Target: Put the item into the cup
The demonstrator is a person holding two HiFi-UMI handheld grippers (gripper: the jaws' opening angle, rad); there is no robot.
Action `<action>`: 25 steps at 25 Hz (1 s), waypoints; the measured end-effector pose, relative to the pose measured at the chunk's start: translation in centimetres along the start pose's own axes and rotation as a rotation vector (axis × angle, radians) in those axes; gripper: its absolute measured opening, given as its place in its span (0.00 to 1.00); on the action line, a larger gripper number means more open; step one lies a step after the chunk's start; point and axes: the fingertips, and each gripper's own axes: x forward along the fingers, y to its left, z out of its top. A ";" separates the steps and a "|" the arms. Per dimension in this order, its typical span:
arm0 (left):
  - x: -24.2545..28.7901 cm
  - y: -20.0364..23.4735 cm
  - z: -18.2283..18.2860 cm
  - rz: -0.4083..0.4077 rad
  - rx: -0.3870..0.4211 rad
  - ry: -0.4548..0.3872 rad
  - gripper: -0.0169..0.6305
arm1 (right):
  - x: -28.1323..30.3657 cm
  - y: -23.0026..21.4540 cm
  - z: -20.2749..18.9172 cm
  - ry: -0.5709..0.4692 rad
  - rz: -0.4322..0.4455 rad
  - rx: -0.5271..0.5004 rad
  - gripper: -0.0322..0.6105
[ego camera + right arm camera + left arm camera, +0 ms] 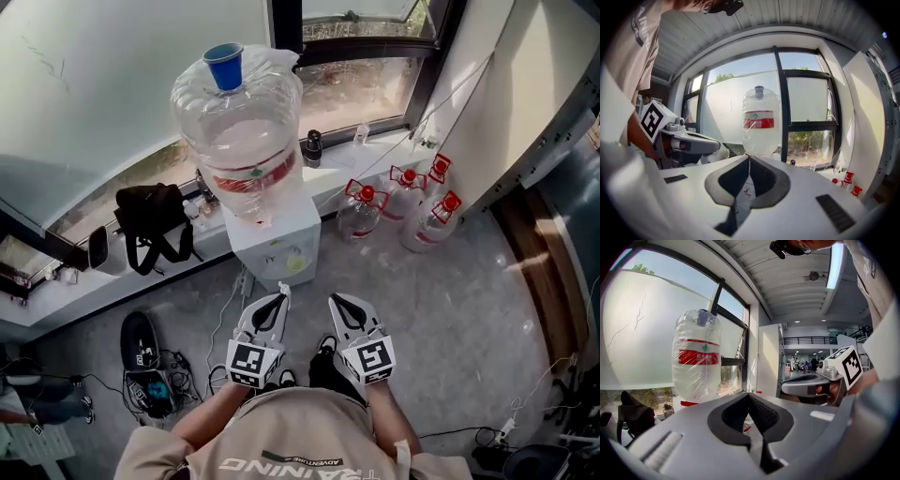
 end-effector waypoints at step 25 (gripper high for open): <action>12.4 4.8 -7.8 0.098 -0.088 0.195 0.04 | 10.4 -7.8 -9.6 0.127 0.142 0.121 0.07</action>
